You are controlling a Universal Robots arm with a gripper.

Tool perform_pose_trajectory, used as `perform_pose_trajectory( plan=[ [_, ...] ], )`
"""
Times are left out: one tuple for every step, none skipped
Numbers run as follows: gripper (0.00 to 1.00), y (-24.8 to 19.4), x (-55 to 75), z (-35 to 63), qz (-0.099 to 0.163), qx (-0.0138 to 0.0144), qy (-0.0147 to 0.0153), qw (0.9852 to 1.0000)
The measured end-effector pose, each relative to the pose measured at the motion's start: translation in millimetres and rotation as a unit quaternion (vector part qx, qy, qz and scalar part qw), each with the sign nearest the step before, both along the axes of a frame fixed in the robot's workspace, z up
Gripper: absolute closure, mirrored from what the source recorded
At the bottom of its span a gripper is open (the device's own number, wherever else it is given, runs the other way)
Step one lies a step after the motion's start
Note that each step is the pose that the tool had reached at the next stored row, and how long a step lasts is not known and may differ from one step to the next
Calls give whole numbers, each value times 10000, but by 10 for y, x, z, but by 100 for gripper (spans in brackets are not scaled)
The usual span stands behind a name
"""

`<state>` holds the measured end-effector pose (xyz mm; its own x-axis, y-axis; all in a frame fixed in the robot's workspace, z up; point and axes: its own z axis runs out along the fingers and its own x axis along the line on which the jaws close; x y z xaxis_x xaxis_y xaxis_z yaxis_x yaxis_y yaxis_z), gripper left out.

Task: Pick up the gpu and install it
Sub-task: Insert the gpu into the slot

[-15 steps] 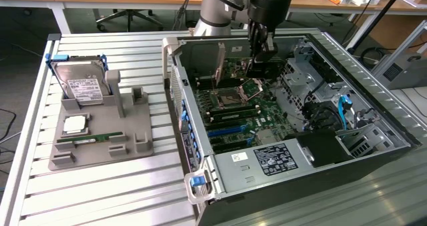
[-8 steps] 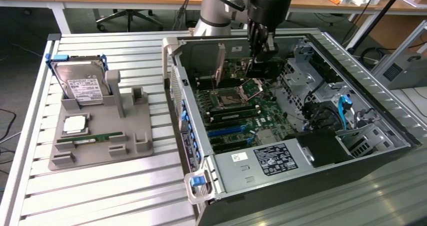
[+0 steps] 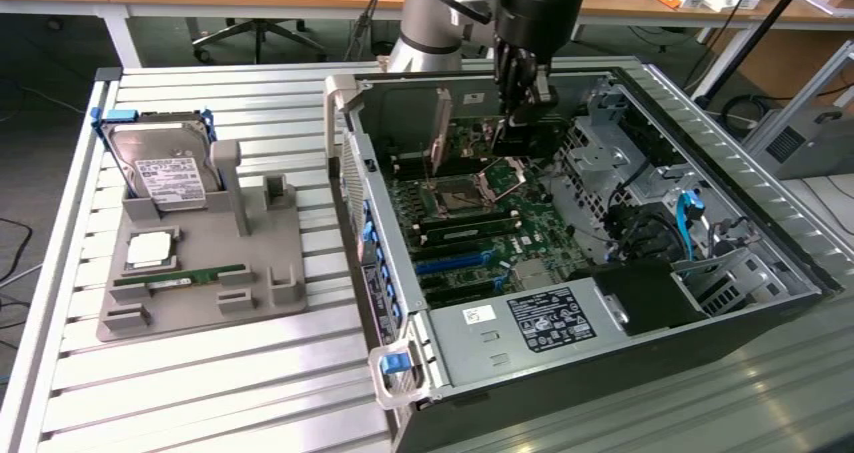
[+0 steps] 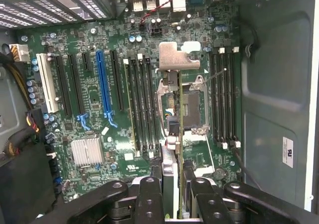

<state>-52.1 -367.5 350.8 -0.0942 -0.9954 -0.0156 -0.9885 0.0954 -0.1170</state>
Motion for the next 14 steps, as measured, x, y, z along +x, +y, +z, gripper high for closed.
perform_pose_trajectory(
  plan=[
    [73,0,0,0,12,-2,0,10000],
    [73,0,0,0,24,-3,0,10000],
    [73,0,0,0,42,-6,0,10000],
    [73,0,0,-1,54,-8,0,10000],
    [73,0,0,-1,76,-11,0,10000],
    [73,0,0,-2,105,-15,0,9999],
    [73,0,0,-3,129,-18,0,9999],
    [73,0,0,-3,168,-22,0,9999],
    [73,0,-1,-4,198,-24,0,9998],
    [73,0,-1,-5,217,-25,0,9998],
    [73,0,0,-6,243,-25,0,9997],
    [73,0,0,-7,293,-26,-1,9996],
    [73,0,0,-7,338,-27,0,9994],
    [73,0,0,-7,386,-28,0,9993]
  ],
)
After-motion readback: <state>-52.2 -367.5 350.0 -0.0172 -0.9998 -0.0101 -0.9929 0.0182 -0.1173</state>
